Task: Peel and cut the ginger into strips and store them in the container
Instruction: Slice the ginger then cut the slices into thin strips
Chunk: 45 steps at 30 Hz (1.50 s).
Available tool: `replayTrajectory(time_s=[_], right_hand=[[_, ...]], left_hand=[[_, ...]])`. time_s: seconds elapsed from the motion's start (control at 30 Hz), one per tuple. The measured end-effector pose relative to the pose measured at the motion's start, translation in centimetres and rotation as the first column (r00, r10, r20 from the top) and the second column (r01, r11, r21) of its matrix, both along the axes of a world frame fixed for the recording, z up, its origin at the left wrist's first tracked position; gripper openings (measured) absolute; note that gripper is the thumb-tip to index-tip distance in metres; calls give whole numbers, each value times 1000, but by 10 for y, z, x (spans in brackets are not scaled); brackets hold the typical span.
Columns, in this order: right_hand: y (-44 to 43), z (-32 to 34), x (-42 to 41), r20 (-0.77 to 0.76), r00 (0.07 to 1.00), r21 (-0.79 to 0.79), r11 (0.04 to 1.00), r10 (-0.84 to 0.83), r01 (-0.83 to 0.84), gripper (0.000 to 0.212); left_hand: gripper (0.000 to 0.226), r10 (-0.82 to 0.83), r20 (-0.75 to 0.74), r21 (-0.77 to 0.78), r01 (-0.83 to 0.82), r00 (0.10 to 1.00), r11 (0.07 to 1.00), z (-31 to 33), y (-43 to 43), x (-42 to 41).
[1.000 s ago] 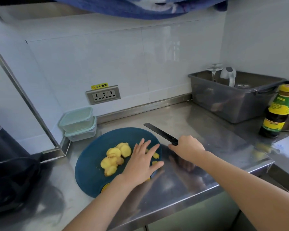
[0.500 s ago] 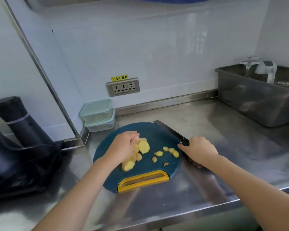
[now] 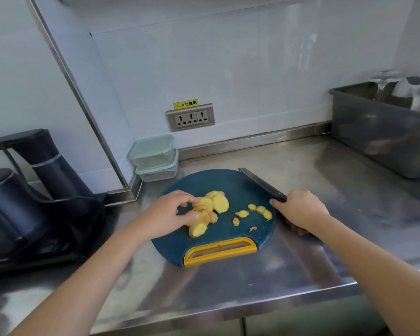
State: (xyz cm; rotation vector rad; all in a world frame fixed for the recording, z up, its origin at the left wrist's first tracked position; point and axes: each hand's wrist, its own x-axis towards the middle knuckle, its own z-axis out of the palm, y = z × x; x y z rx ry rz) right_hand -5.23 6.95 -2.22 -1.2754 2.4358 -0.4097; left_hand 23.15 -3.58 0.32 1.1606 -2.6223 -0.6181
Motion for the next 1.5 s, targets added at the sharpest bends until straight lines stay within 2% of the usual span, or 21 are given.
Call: replayTrajectory(time_s=[0.07,0.13,0.27,0.37,0.5,0.63,0.8,0.97,1.03,1.2,1.4,1.5], right_hand=[[0,0,1,1,1000,-4,1000,-2,2,52],[1,0,1,10,1000,-3,1000,-7,7,52],[0,0,2,10,1000,-1,1000,-6,6,53],[0,0,2,-7,1000,-4,1000,-2,2,54],[1,0,2,-25,1000,3,1000,6,-6,54],[1,1,3,-31,999,5,1000,7,-7,53],[1,0,4,-30,1000,6,1000,5,-4,54],[2,-1,4,-30,1000,3,1000,1,-1,53],[1,-1,4,-28,1000,4,1000,0,1,53],[1,-2,3,-19,1000,-2,1000,-7,7,53],[0,-1,4,-15,1000,3,1000,-3,3,53],[0,-1,4,-8,1000,3,1000,-6,6,52]], left_hand=[[52,27,29,22,-27,999,999,-7,5,1],[58,74,-18,19,-74,997,997,-15,11,0],[53,174,-180,-31,-182,968,983,-27,23,-3],[46,173,-219,-33,-185,960,982,-29,30,-5],[45,150,-183,-44,-161,972,986,-27,31,-6],[54,109,-116,-63,-117,987,991,-28,31,-5],[64,119,-186,-55,-131,975,990,-37,37,-3],[57,98,-131,-204,-124,987,971,-43,46,-2],[55,81,-131,-215,-108,988,971,-43,45,0],[47,71,-116,-215,-95,991,972,-38,36,-1],[58,34,-67,-74,-39,997,996,-29,30,-3],[54,43,-41,-63,-46,998,997,-25,27,-5]])
